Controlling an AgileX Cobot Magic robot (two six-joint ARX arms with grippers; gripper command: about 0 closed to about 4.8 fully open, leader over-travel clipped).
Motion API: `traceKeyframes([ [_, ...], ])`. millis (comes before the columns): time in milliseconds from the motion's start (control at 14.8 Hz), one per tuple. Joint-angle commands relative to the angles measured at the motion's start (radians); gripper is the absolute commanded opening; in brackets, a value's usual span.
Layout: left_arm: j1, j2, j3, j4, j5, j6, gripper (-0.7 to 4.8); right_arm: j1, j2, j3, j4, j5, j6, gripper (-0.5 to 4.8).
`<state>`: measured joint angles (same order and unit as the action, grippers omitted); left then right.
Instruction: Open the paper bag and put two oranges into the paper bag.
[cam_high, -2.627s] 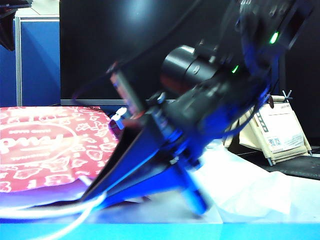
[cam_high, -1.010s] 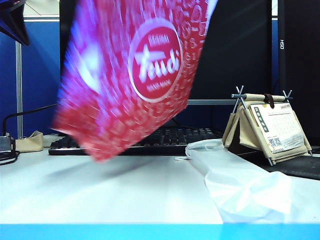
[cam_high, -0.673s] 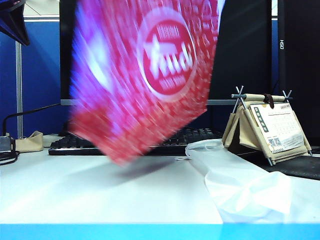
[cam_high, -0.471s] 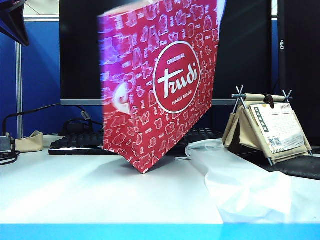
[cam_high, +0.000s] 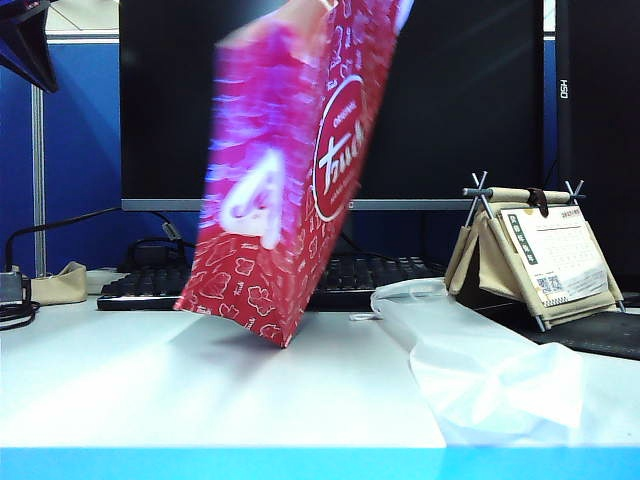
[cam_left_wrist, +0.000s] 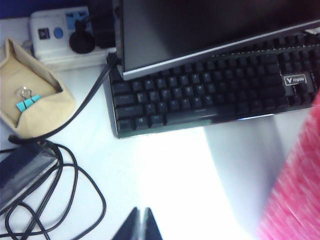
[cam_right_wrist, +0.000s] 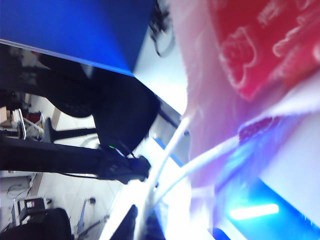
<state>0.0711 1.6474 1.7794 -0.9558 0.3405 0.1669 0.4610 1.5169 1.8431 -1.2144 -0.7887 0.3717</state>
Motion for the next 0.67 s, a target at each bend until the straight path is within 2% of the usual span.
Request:
traceKeyframes([
  [67, 0.003, -0.006, 0.003, 0.002, 0.005, 0.001, 0.2, 0.001, -0.012, 0.136, -0.069, -0.01, 0.029, -0.06],
  [202, 0.003, -0.006, 0.003, 0.001, 0.02, 0.001, 0.21, 0.001, -0.011, 0.203, -0.148, 0.014, 0.048, -0.06],
  [673, 0.003, -0.006, 0.003, -0.001, 0.068, -0.004, 0.2, 0.001, 0.125, 0.212, -0.146, 0.002, 0.068, -0.06],
])
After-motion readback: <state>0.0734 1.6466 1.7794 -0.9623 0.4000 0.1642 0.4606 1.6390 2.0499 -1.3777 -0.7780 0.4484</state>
